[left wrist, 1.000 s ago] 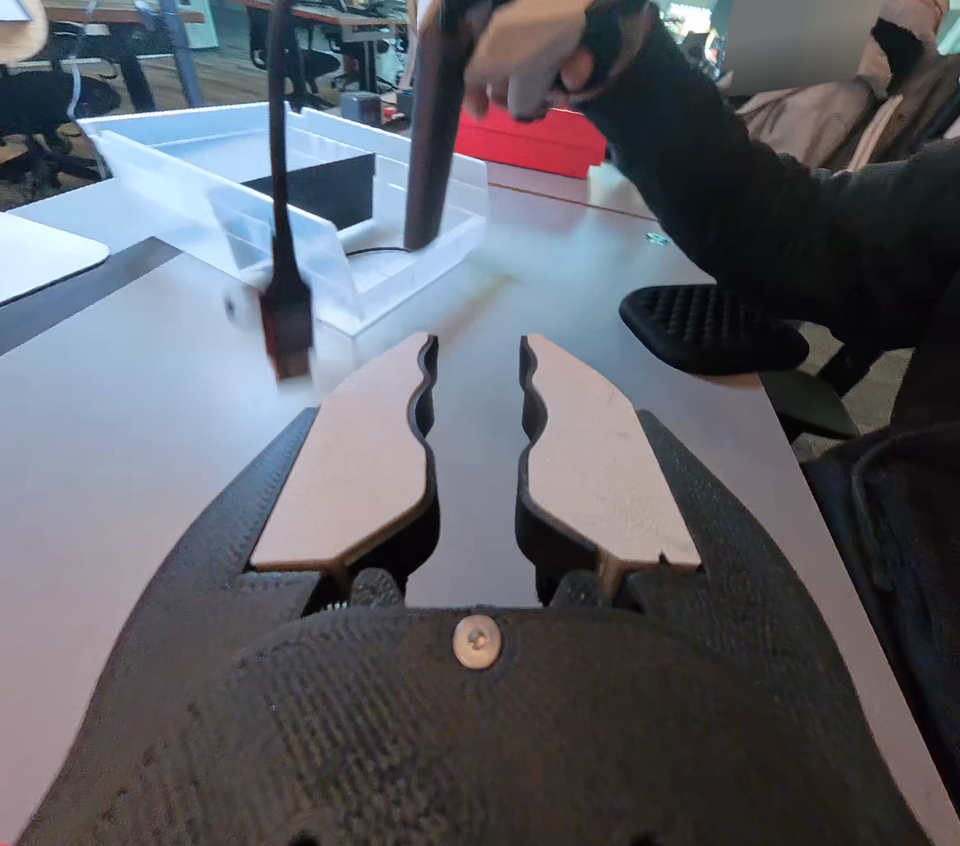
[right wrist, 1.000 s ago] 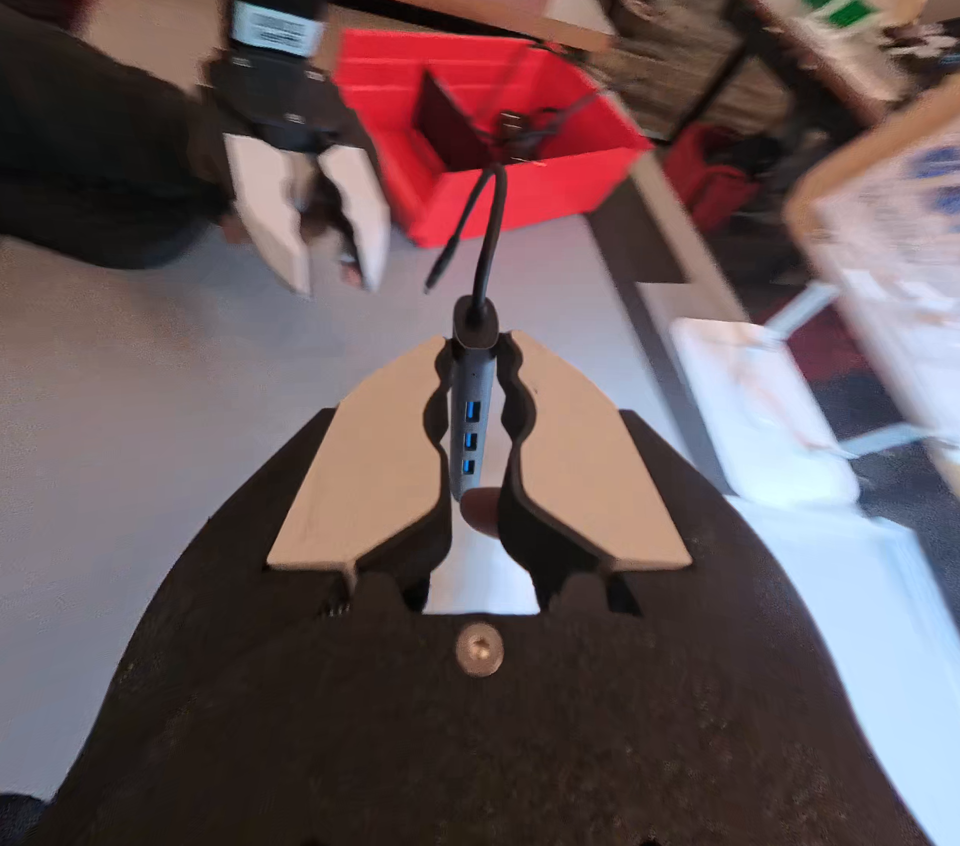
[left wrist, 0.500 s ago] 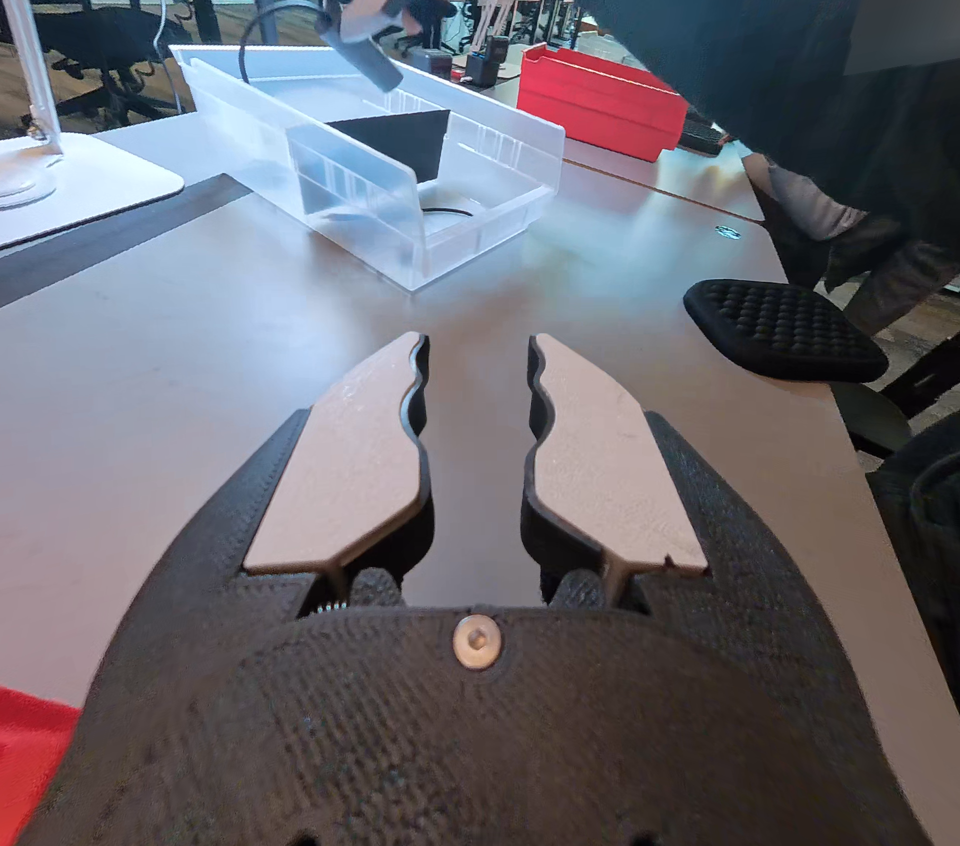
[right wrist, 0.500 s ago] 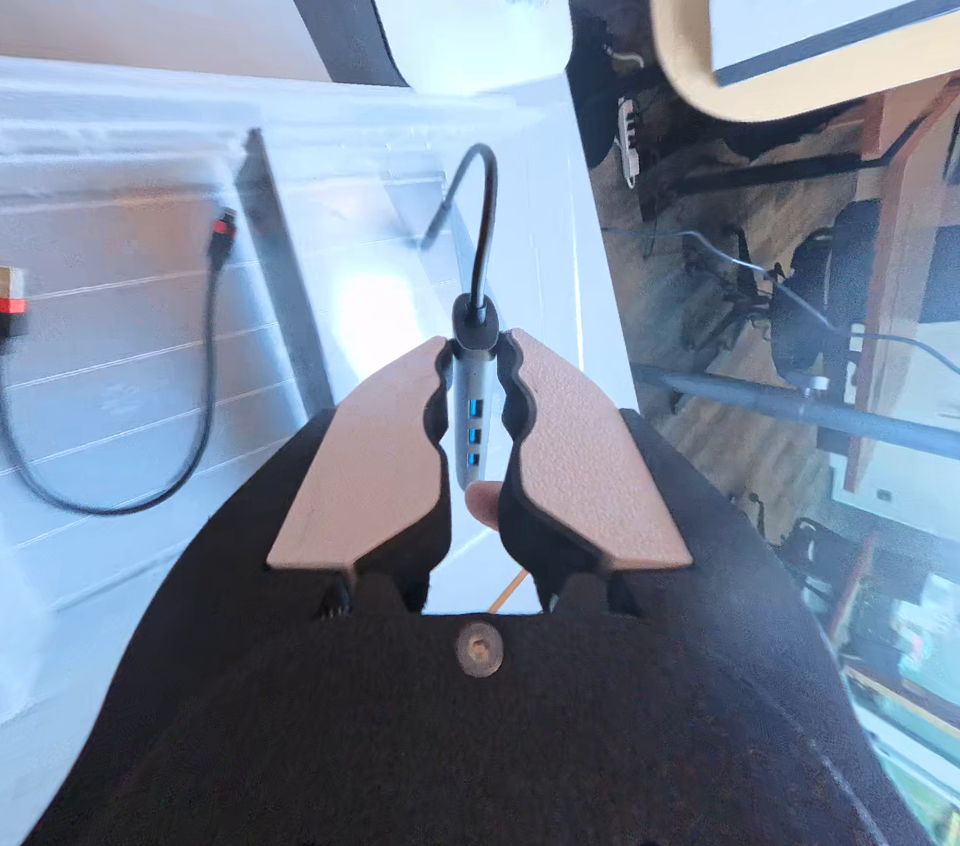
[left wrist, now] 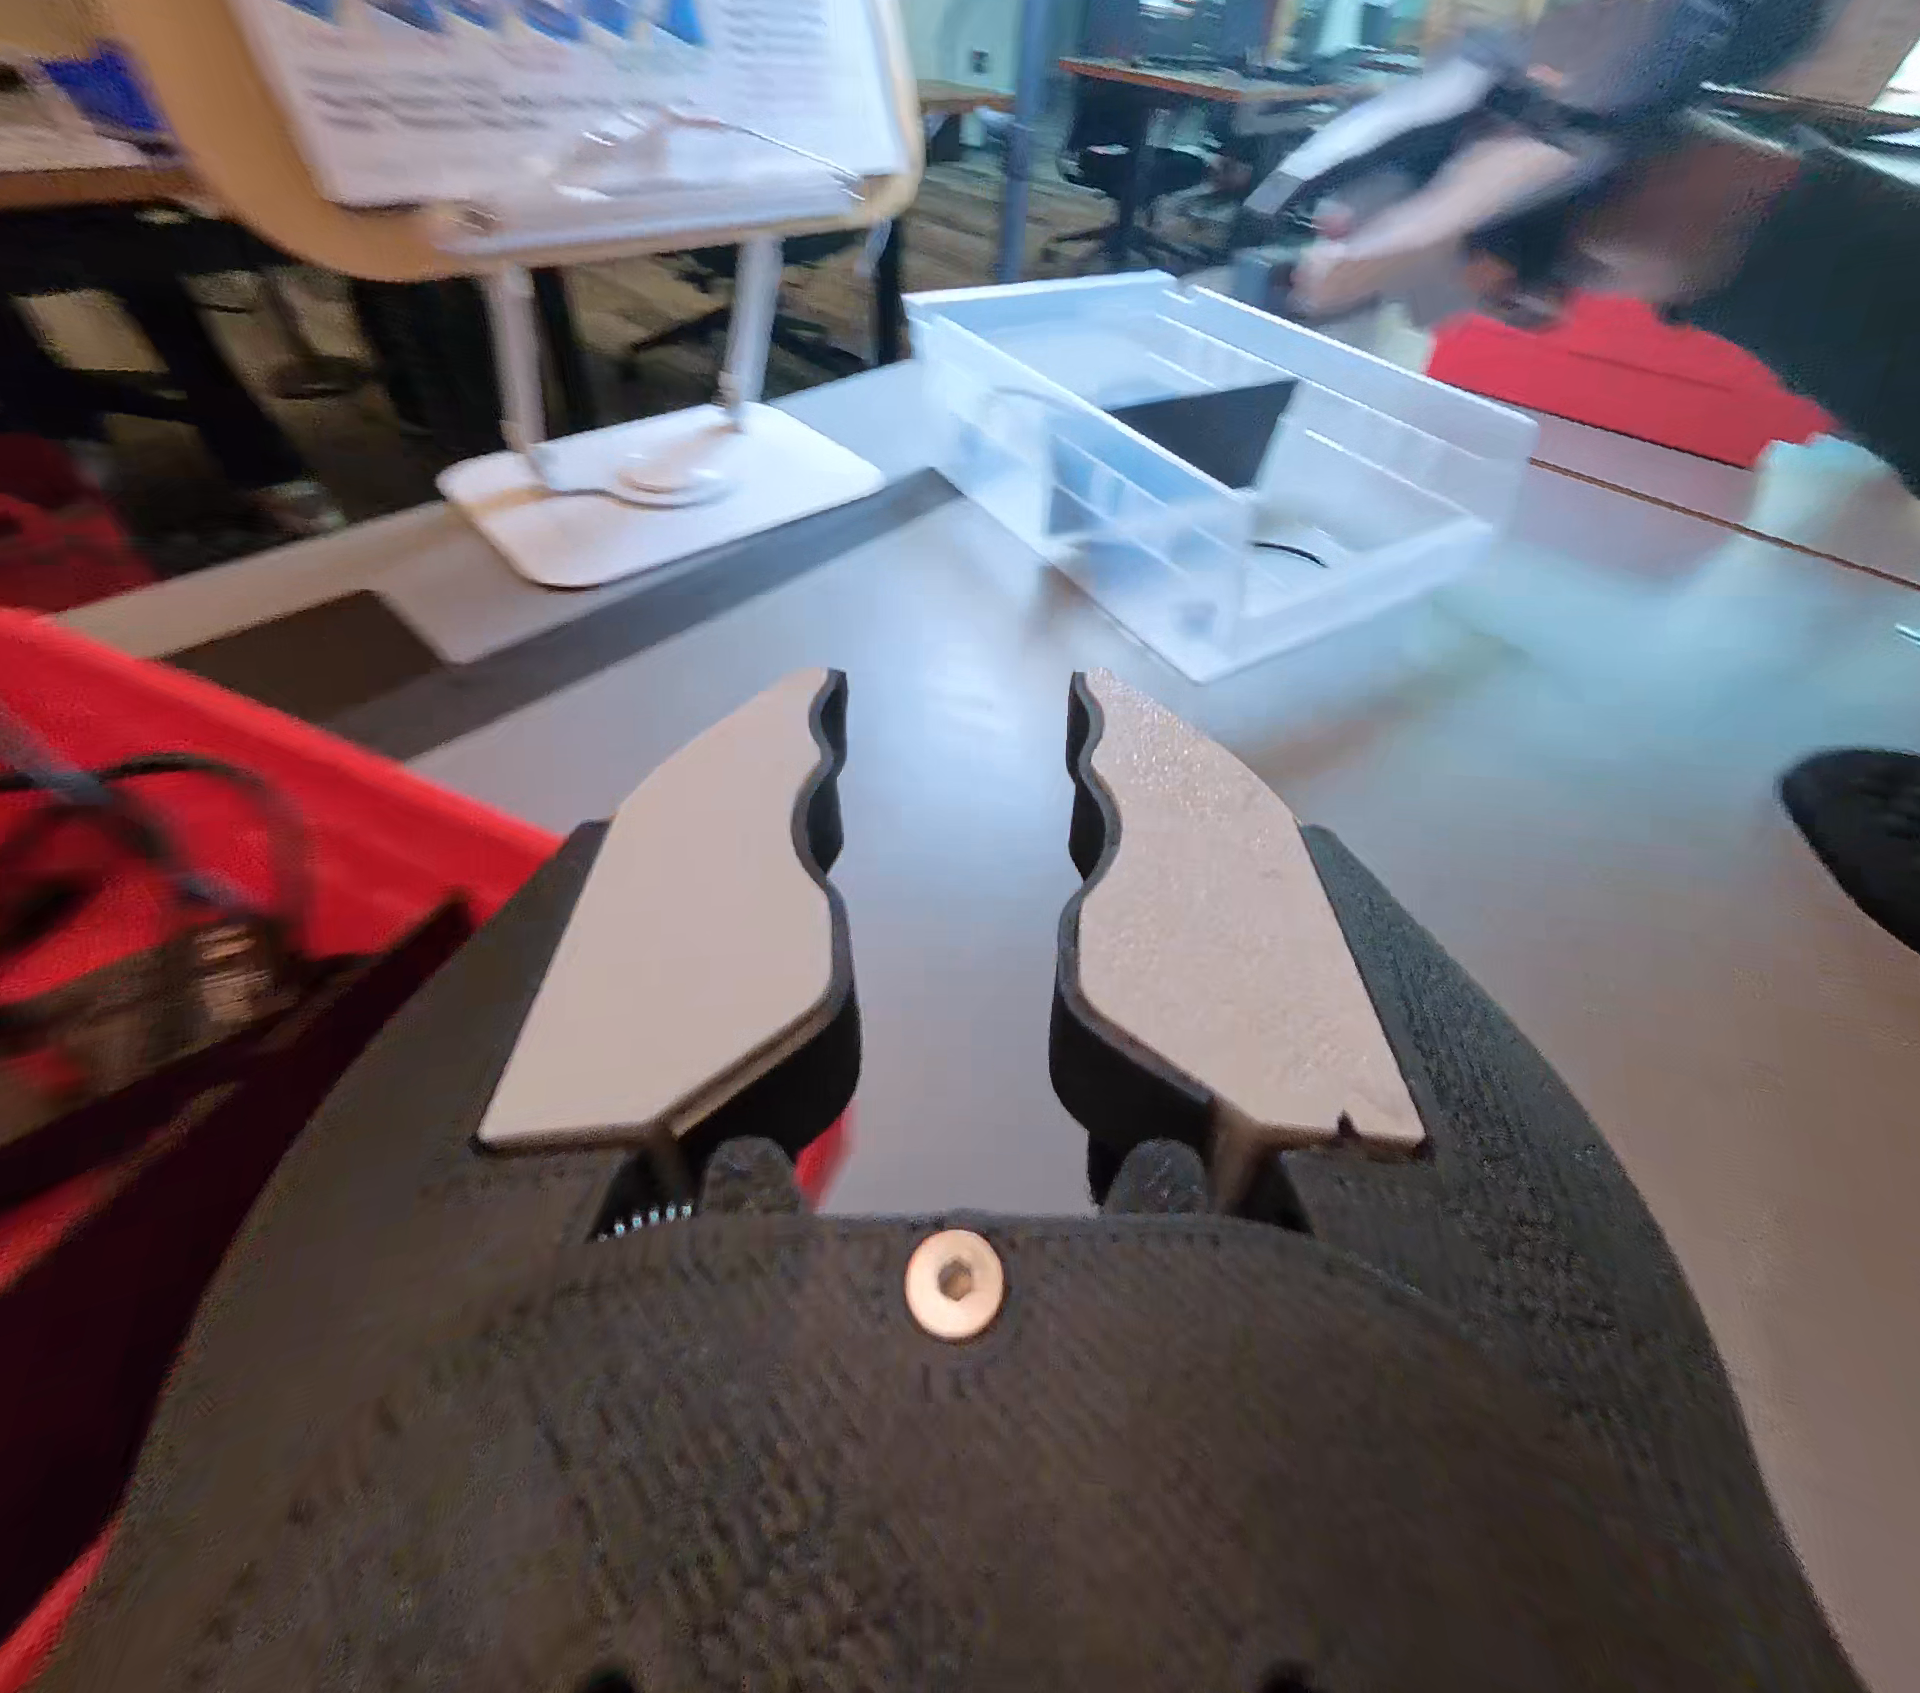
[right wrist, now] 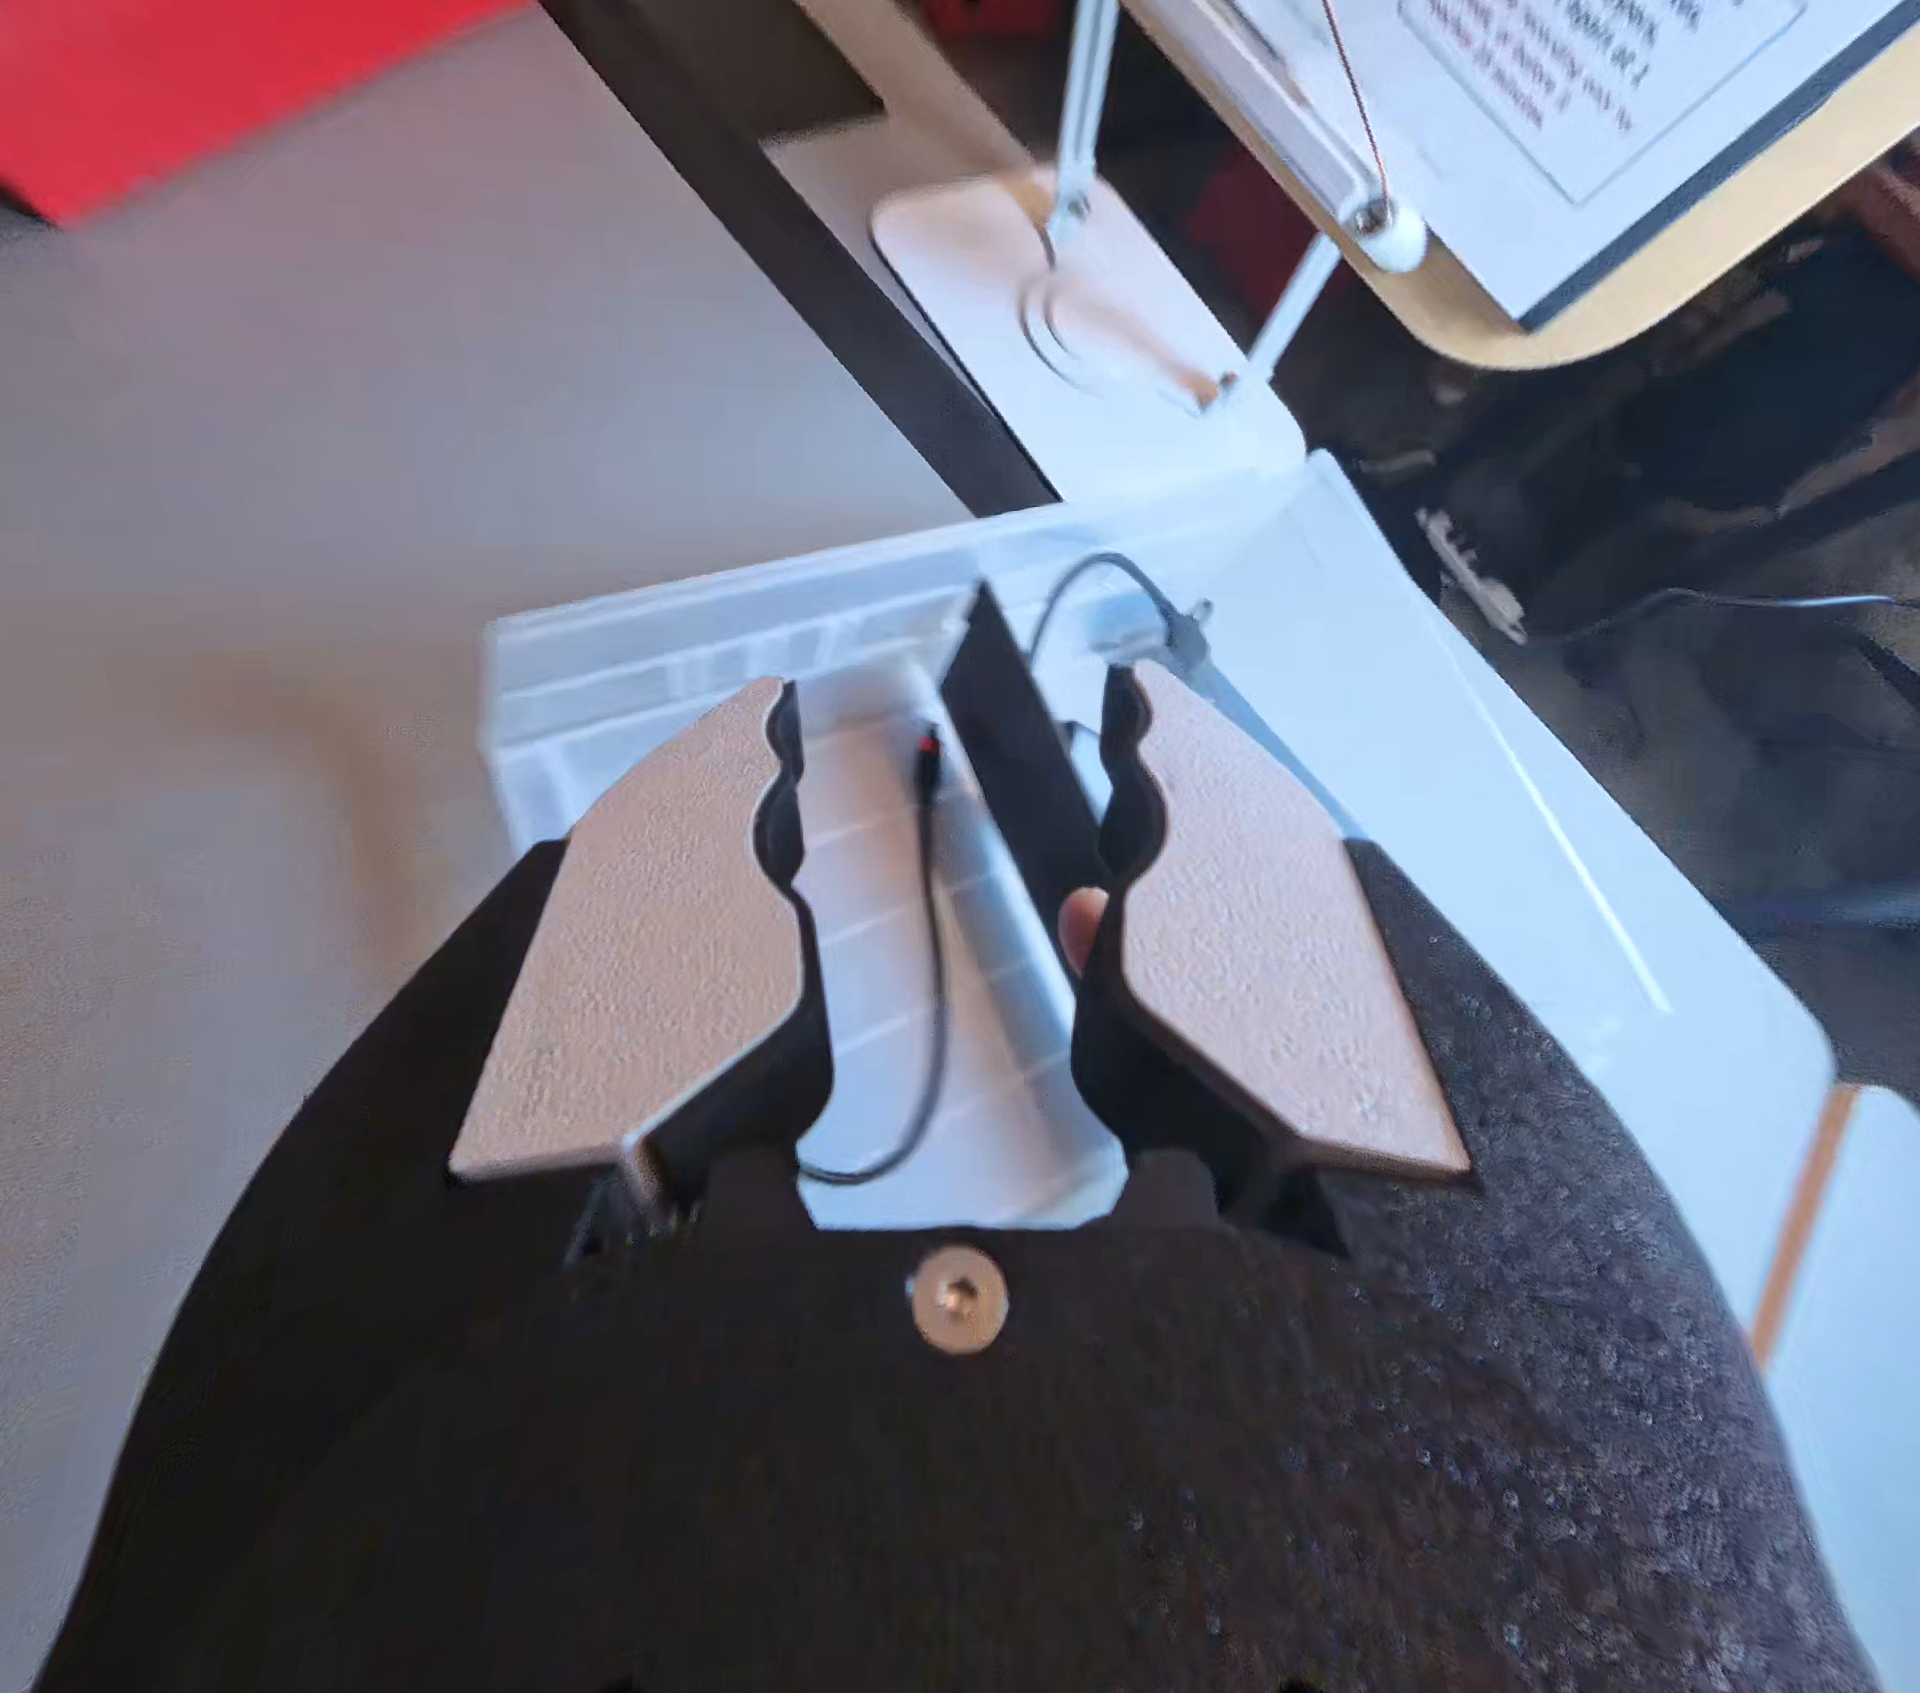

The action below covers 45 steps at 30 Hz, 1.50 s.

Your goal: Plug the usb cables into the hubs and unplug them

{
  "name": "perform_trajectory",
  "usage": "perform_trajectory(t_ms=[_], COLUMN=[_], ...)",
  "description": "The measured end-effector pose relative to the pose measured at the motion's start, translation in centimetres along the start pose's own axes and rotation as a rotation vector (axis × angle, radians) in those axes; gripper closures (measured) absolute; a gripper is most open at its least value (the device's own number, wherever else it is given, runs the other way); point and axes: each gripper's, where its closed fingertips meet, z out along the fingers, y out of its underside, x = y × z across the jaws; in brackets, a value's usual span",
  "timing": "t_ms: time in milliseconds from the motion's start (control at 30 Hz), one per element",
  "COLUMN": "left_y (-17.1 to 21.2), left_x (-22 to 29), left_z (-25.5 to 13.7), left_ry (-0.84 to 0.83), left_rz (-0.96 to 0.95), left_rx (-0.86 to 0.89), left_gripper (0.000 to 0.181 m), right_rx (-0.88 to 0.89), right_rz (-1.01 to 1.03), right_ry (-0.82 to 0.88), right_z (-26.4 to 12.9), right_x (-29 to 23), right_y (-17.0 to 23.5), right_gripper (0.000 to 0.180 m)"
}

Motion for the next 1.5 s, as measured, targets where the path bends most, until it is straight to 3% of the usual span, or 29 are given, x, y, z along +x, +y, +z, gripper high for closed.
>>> perform_trajectory(t_ms=[33,133,233,467,600,633,667,733,900,1100,1300,1500], left_y=[-0.8,-1.5,0.2,2.7,4.0,4.2,4.1,3.4,-1.8,-12.5,-20.4,-25.4], left_x=[-1.8,-6.9,-11.7,-15.1,-16.6,-16.4,-16.3,-17.0,-18.9,-18.0,-14.4,-7.0], left_z=[-0.9,-3.3,-4.2,-0.4,1.5,1.9,2.2,2.1,-1.0,-5.0,-7.0,-7.2], left_ry=[-0.049,-0.156,-0.267,-0.137,-0.165,-0.141,-0.121,-0.155,-0.298,-0.403,-0.427,-0.309], left_rz=[-0.011,-0.075,-0.066,-0.399,-0.479,-0.509,-0.52,-0.474,-0.231,0.003,0.171,0.31], left_rx=[0.003,-0.059,-0.204,-0.348,-0.439,-0.449,-0.443,-0.43,-0.471,-0.419,-0.339,-0.232], left_gripper=[0.141,0.14,0.138,0.134,0.134,0.141,0.16,0.171,0.173,0.176,0.177,0.177], right_rx=[0.066,0.184,0.231,0.326,0.313,0.305,0.297,0.287,0.292,0.306,0.32,0.381], right_rz=[0.027,0.104,0.184,0.283,0.299,0.29,0.278,0.255,0.255,0.222,0.193,0.16], right_ry=[-0.011,-0.034,-0.045,-0.108,-0.152,-0.153,-0.15,-0.144,-0.139,-0.129,-0.112,-0.11], right_z=[-1.2,-4.0,-5.2,-4.7,-3.7,-3.6,-3.5,-3.5,-3.8,-4.1,-4.5,-5.4], right_x=[-1.8,-7.0,-11.4,-16.2,-17.2,-17.3,-17.4,-17.5,-17.3,-17.5,-17.9,-18.0], right_y=[-0.2,0.8,3.2,5.2,6.0,6.3,6.5,6.8,7.0,6.4,5.9,4.1], right_gripper=[0.122,0.124,0.133,0.143,0.147,0.148,0.149,0.15,0.153,0.153,0.153,0.153])
